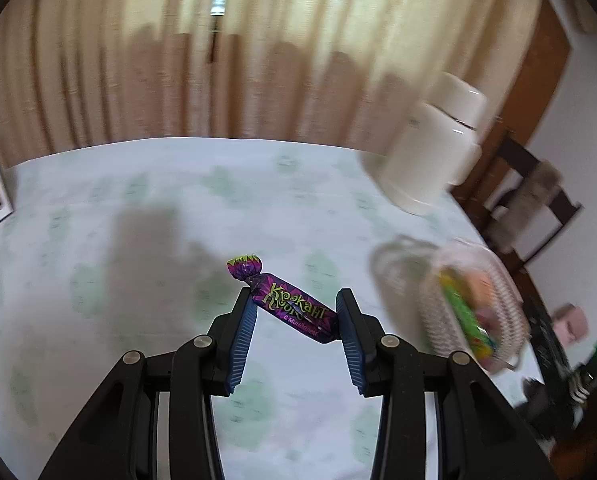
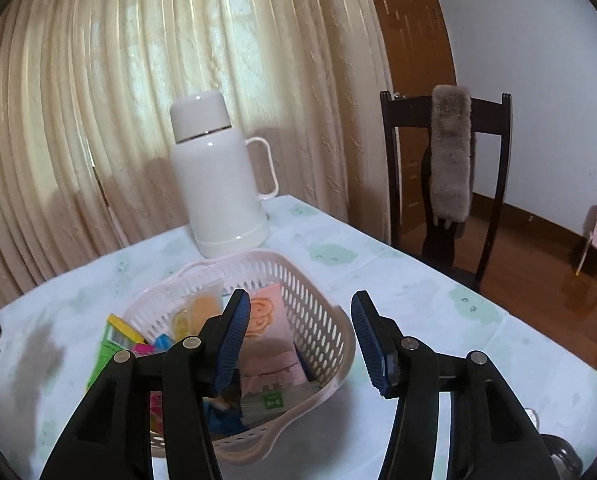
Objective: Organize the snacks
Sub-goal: 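Carry the biscuit pack with the right gripper into the basket and release, then carry the purple candy with the left gripper into the basket and release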
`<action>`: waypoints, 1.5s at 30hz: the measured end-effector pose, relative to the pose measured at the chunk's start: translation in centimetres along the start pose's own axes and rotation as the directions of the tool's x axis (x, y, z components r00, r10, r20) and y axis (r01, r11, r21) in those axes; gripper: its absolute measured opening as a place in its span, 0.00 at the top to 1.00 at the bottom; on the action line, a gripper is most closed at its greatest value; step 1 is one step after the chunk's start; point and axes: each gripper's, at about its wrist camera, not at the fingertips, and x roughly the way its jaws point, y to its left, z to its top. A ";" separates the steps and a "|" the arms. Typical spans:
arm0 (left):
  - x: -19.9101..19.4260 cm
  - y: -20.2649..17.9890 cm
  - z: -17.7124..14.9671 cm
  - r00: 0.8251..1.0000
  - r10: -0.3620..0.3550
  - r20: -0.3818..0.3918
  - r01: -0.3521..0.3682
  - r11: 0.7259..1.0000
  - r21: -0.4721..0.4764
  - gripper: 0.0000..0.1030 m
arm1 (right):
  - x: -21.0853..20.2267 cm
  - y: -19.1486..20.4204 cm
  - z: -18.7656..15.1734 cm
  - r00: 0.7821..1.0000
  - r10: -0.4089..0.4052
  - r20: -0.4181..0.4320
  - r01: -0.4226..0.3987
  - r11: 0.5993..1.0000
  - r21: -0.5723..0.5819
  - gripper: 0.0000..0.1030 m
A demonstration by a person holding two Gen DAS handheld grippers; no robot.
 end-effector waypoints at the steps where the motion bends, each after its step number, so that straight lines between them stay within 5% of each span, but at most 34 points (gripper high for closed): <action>1: -0.1 -0.5 -0.1 1.000 -0.030 -0.002 0.030 1.000 0.008 0.64 | -0.2 -0.1 0.1 1.000 -0.003 0.008 0.003 1.000 0.004 0.47; 8: 0.1 -4.4 -0.2 0.985 -0.172 0.005 0.172 0.983 0.059 0.64 | -0.4 -2.5 0.4 1.000 -0.028 0.001 0.027 0.991 0.130 0.42; 25: 5.8 -15.0 1.1 0.981 -0.188 -0.053 0.195 0.960 0.203 0.63 | -1.4 -4.4 0.7 0.999 0.046 0.011 -0.047 0.969 0.242 0.38; 29: 6.7 -15.5 0.9 0.982 -0.178 -0.057 0.186 0.965 0.183 0.25 | -1.3 -4.4 0.6 0.999 0.039 0.009 -0.040 0.970 0.242 0.38; 34: 6.3 -13.9 0.5 0.984 -0.173 -0.053 0.178 0.976 0.125 0.25 | -1.2 -4.6 0.5 1.000 0.029 0.001 -0.028 0.969 0.247 0.38; 38: 4.9 -13.0 -0.6 0.995 -0.101 -0.016 0.102 0.987 0.122 0.25 | -1.3 -4.6 0.5 0.999 0.037 0.009 -0.038 0.969 0.245 0.38; 41: 3.4 -12.7 -1.8 0.998 0.030 0.048 -0.037 0.988 0.151 0.24 | -1.3 -4.5 0.5 0.999 0.049 0.009 -0.050 0.972 0.231 0.37; 45: 2.8 -11.6 -2.9 0.995 0.093 0.024 -0.096 0.987 0.126 0.22 | -1.3 -4.1 0.4 0.998 0.064 0.007 -0.064 0.975 0.213 0.34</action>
